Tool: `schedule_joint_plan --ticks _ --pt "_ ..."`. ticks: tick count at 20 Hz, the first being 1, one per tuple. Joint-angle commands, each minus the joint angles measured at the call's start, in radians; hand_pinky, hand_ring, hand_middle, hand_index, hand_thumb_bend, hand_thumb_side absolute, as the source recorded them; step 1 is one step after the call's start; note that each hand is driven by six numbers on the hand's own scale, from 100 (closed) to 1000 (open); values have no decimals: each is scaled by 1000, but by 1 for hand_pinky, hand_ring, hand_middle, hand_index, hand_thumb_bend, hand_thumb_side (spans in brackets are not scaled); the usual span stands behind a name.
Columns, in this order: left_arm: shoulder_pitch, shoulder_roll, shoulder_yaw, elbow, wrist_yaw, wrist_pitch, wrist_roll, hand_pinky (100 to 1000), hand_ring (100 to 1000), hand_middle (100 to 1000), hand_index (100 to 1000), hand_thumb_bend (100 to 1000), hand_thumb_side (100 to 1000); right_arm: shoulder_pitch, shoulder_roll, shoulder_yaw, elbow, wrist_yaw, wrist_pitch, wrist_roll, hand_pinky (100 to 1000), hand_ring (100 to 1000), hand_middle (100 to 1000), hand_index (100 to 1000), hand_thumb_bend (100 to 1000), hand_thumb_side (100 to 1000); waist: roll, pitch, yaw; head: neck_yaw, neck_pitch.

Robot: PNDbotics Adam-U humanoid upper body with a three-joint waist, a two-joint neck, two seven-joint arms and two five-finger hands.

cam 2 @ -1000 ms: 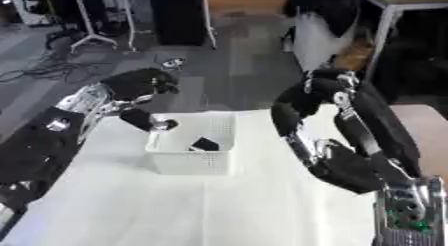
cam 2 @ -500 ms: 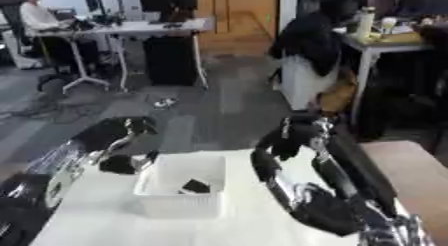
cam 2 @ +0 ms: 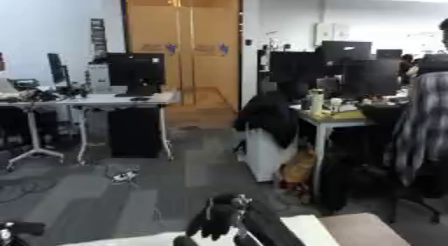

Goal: Pick up objects on the table and place them in the box.

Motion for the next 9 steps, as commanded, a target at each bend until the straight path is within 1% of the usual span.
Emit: schedule_joint_plan --ticks 1,2,4,7,9 --pt "-6 2 27 -93 41 38 -11 373 566 662 811 150 871 -22 -17 -3 12 0 -7 -13 423 424 437 597 303 1000 0 -14 6 17 -37" --pt "-5 0 29 -104 44 45 -12 372 566 661 810 150 872 -22 -19 -3 16 -1 -9 -15 423 424 437 597 303 1000 0 -15 8 40 -41" --pt "-4 0 30 -118 52 54 -19 372 565 660 811 151 872 -21 -20 -3 20 -2 -13 -18 422 424 437 597 297 1000 0 -14 8 75 -37" --pt "2 2 41 -129 64 65 -11 367 560 656 812 152 868 -19 -16 -4 17 0 -14 -21 422 423 436 597 304 1000 2 -13 3 126 -7" --pt "7 4 46 -128 73 78 3 362 553 652 822 154 866 -17 -13 -5 9 3 -11 -23 422 423 436 597 305 1000 4 -13 0 146 15"
